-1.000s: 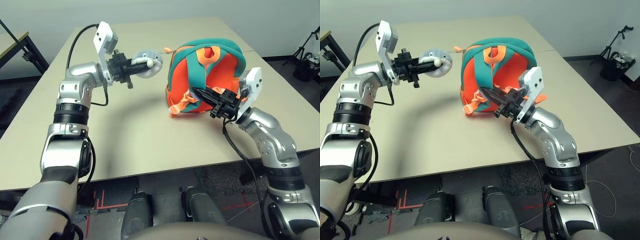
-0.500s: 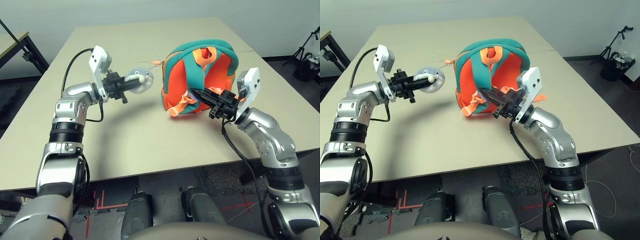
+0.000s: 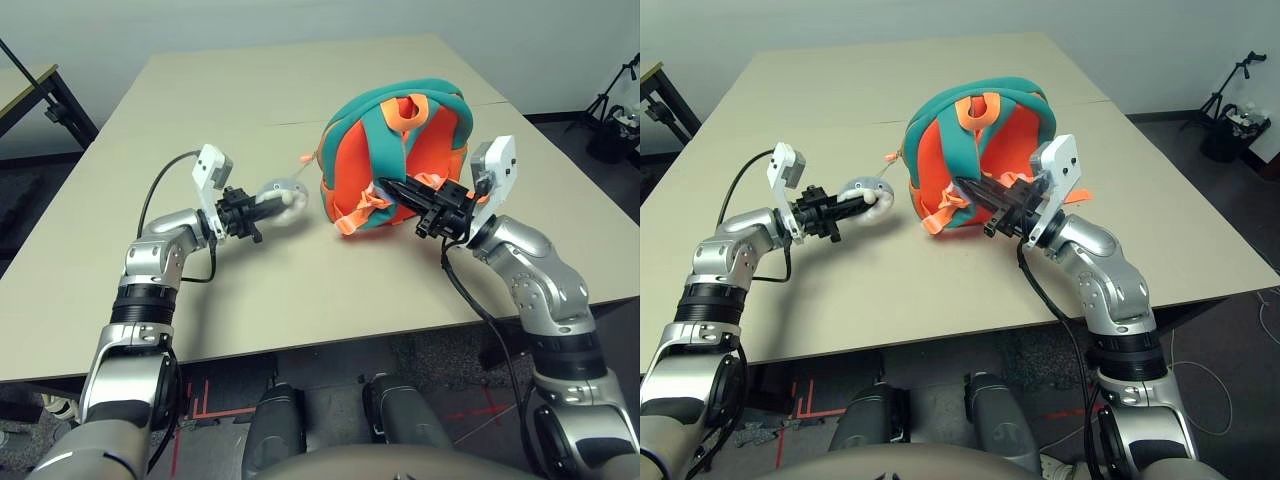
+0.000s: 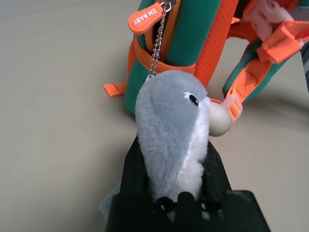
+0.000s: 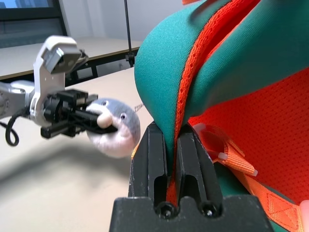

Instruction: Put the pencil case into the backpack and zip it.

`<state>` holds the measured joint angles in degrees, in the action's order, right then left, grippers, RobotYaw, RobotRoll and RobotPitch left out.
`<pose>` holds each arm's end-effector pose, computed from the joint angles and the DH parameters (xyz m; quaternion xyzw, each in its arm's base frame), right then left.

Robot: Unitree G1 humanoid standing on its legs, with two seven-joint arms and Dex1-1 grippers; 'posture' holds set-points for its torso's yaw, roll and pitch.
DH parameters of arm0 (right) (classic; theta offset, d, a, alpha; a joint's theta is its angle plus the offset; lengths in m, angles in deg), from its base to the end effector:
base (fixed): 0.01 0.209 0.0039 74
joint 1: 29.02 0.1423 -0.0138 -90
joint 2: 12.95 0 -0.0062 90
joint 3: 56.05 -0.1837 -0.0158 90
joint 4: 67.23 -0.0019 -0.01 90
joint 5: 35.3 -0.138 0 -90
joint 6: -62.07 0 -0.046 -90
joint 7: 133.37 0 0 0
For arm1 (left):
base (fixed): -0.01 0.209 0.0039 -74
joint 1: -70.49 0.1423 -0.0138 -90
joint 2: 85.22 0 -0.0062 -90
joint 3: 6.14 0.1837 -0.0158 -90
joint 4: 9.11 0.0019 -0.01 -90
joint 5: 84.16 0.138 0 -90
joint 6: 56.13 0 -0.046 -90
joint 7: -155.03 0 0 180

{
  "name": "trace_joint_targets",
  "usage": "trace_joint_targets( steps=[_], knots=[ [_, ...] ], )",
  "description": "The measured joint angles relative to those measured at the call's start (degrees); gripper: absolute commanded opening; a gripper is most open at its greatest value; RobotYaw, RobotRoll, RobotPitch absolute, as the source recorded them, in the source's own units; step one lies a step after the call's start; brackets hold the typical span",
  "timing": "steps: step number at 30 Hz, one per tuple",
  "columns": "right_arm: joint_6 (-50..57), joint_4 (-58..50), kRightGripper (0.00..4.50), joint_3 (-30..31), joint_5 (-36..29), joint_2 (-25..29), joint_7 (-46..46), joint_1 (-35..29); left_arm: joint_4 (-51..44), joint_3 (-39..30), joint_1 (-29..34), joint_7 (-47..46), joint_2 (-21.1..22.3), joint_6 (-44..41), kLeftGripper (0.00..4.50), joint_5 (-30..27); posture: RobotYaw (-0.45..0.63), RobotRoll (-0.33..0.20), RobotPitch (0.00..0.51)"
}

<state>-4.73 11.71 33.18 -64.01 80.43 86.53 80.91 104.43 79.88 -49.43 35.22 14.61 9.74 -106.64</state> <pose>0.2539 -0.1787 0.1466 0.0362 -0.0688 0.4389 0.8951 0.2949 0.2403 0.1062 -0.0706 0.1115 -0.4566 0.8798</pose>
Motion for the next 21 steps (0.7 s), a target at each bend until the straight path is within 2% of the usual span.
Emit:
trace_joint_targets(
  steps=[8, 11, 16, 18, 19, 21],
  knots=[
    [0.00, 0.05, 0.00, 0.02, 0.01, -0.03, 0.00, 0.00, 0.21, 1.35, 1.88, -0.62, -0.69, 0.28, 0.43, 0.23, -0.17, 0.000, 0.042],
    [0.09, 0.05, 0.00, 0.02, 0.01, -0.01, 0.01, 0.00, 0.65, 1.56, 2.31, -0.63, -0.64, 0.88, 1.43, 0.36, -0.17, 0.000, 0.042],
    [0.50, 0.05, 0.00, 0.05, -0.02, 0.53, 0.21, 0.00, 1.40, 1.70, 3.81, -0.60, 0.94, 1.05, 3.47, 0.45, -0.17, 0.000, 0.043],
    [1.32, 0.05, 0.70, 0.07, -0.16, 1.74, 0.94, 0.04, 0.66, 1.57, 4.54, -0.56, 2.54, -0.62, 4.34, 0.14, -0.17, 0.000, 0.043],
    [2.09, 0.05, 1.03, 0.08, -0.29, 3.00, 1.74, 0.05, -0.56, 1.13, 5.11, -0.40, 3.37, -1.59, 4.50, -0.13, -0.17, 0.000, 0.043],
    [4.20, -0.03, 1.72, 0.27, -1.00, 5.73, 4.18, 0.13, -3.43, 0.26, 5.92, 0.00, 5.62, -3.85, 4.50, -1.01, -0.15, 0.000, 0.041]
  ],
)
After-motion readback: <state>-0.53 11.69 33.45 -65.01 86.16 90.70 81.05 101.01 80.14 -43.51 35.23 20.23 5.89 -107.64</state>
